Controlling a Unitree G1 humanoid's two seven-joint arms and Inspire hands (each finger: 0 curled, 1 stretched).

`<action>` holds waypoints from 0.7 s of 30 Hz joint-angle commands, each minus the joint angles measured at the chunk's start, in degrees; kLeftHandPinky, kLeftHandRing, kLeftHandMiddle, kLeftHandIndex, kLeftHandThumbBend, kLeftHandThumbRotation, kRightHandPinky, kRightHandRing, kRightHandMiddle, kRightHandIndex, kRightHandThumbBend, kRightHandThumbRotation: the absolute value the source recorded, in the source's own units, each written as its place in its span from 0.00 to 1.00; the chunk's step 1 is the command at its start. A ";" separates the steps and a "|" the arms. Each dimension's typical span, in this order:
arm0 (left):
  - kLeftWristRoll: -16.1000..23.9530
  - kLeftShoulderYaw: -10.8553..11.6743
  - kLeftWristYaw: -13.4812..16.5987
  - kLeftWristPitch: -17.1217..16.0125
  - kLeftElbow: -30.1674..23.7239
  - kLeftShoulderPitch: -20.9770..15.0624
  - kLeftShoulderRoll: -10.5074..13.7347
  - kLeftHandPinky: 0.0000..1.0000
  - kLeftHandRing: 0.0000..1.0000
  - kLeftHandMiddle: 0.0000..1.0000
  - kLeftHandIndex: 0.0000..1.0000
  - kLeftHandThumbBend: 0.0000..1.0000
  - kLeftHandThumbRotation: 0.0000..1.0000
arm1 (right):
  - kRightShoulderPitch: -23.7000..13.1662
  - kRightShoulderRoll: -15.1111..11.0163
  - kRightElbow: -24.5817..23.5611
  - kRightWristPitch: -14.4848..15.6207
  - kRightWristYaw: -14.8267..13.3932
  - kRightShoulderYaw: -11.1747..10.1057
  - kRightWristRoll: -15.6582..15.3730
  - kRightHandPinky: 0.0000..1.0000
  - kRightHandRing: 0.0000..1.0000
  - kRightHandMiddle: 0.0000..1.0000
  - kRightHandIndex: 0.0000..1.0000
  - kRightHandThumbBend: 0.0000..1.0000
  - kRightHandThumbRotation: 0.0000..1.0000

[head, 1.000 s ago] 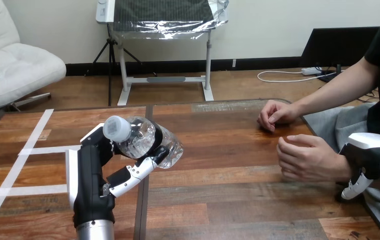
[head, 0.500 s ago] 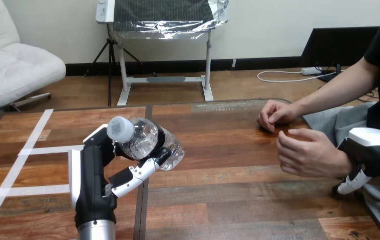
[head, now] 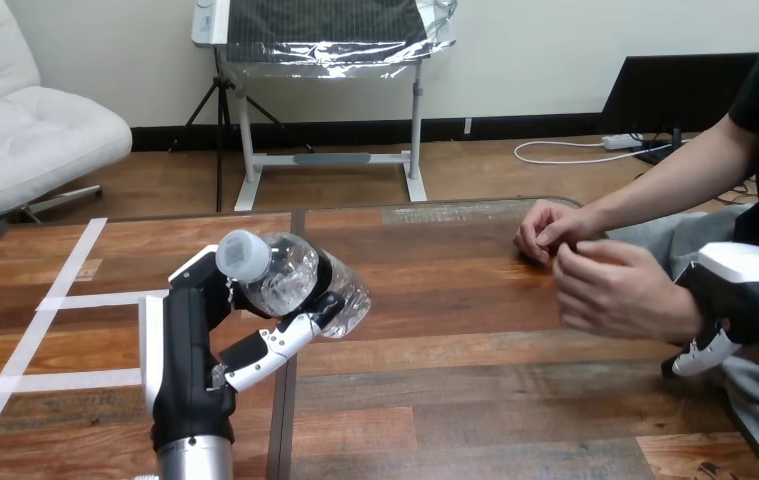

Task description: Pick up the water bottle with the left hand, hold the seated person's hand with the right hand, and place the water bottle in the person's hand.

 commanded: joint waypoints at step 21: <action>2.16 -3.55 -2.41 3.76 -4.98 -9.59 -1.44 0.41 0.41 0.42 0.48 0.63 0.00 | -0.04 -2.13 -9.64 -1.41 -1.05 -5.03 0.89 0.21 0.29 0.39 0.42 0.72 0.00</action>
